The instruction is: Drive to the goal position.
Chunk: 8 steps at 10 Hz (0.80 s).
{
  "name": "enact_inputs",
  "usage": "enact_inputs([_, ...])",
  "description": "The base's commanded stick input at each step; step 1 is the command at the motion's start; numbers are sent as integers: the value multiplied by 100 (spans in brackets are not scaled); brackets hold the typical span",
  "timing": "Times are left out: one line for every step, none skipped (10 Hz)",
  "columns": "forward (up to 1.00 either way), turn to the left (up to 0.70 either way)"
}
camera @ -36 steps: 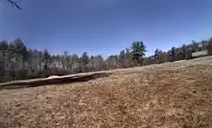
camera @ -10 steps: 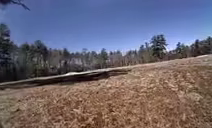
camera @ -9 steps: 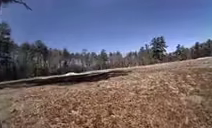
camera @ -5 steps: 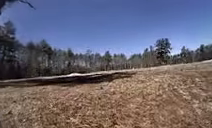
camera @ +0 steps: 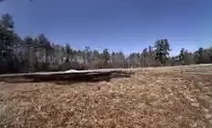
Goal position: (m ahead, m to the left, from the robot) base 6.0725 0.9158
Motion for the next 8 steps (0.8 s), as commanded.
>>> enact_inputs([70,0])
enact_inputs([70,0])
enact_inputs([70,0])
enact_inputs([70,0])
enact_inputs([70,0])
enact_inputs([70,0])
enact_inputs([70,0])
enact_inputs([70,0])
